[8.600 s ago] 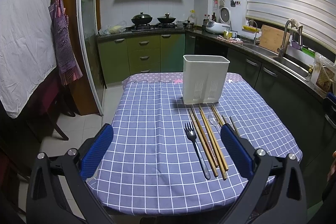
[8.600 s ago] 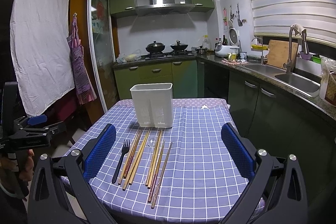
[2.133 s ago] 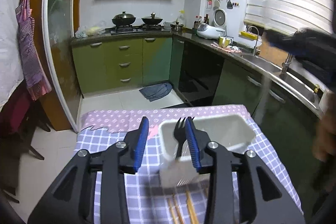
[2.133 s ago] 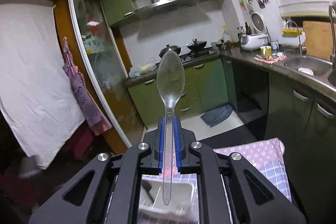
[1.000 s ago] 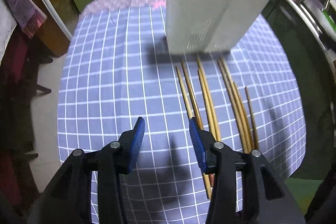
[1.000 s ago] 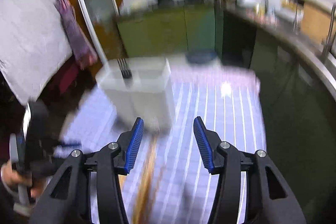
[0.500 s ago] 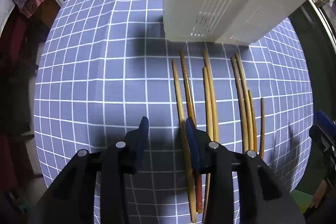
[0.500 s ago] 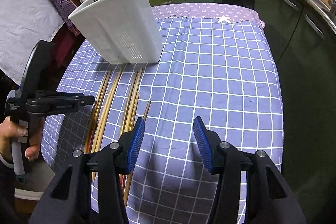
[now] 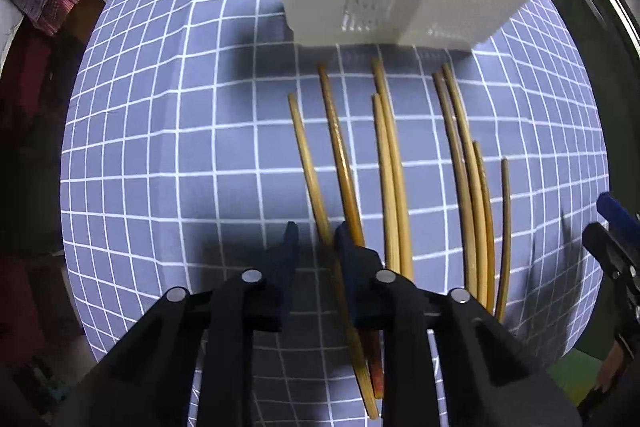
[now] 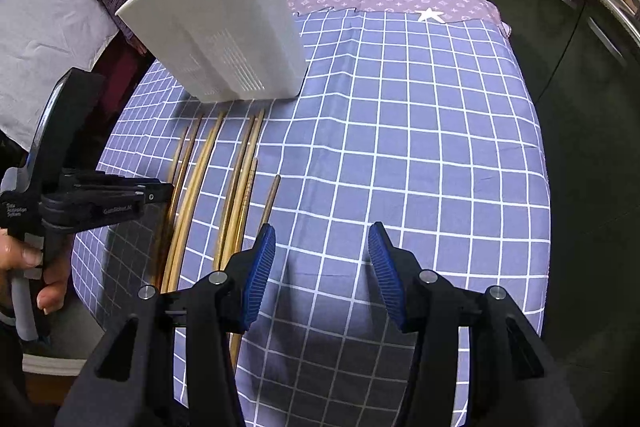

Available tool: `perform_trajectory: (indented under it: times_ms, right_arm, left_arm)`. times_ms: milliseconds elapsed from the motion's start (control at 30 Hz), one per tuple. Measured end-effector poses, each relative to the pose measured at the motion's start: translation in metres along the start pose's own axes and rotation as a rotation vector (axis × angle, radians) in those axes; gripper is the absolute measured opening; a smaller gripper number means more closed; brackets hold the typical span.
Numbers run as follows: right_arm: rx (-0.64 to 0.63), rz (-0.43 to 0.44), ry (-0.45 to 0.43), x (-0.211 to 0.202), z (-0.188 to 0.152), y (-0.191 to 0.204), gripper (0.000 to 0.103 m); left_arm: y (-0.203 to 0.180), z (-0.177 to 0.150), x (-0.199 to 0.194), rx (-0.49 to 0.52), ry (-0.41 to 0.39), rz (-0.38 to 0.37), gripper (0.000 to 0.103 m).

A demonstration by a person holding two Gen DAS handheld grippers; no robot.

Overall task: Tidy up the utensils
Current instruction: 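Grasp a wooden chopstick with the left tool while the right tool moves to the chopsticks, then lift the chopstick with the left tool while the right tool grasps another chopstick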

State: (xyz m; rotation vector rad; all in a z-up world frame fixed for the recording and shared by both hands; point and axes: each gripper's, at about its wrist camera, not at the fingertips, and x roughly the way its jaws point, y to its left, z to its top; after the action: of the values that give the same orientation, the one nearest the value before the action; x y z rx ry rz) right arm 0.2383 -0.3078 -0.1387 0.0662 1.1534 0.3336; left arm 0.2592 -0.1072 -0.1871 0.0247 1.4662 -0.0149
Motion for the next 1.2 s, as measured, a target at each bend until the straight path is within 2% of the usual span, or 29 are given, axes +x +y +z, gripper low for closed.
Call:
perform_trajectory:
  times_ms: [100,233,400,433,567,600,800,1033,1200]
  right_arm:
    - [-0.003,-0.004,0.003,-0.001,0.0,0.002,0.05]
    - [-0.01,0.0,0.023,0.001,0.002,0.008,0.05]
    - [-0.016,0.009,0.109,0.014,0.002,0.018,0.049]
    - [-0.014,0.012,0.127,0.017,0.001,0.02,0.045]
    - [0.01,0.035,0.211,0.031,0.003,0.025,0.016]
    - [0.005,0.037,0.229,0.034,0.003,0.029,0.015]
    - [-0.005,0.009,0.279,0.05,0.008,0.045,0.015]
    - [-0.015,-0.053,0.327,0.067,0.009,0.056,0.015]
    - [-0.02,-0.098,0.339,0.073,0.012,0.07,0.015]
  left_arm:
    - [-0.007,-0.001,0.001,0.011,0.004,-0.011,0.009]
    - [-0.005,0.002,0.002,0.007,0.002,-0.024,0.009]
    - [0.012,0.012,-0.002,0.024,0.01,-0.037,0.007]
    - [0.013,0.012,-0.004,0.035,0.001,-0.036,0.007]
    - [0.025,0.006,-0.024,0.069,-0.084,-0.038,0.006]
    - [0.027,0.005,-0.029,0.066,-0.096,-0.045,0.006]
    - [0.05,-0.01,-0.06,0.064,-0.191,-0.08,0.006]
    - [0.062,-0.025,-0.076,0.081,-0.238,-0.098,0.006]
    - [0.056,-0.031,-0.081,0.09,-0.26,-0.109,0.006]
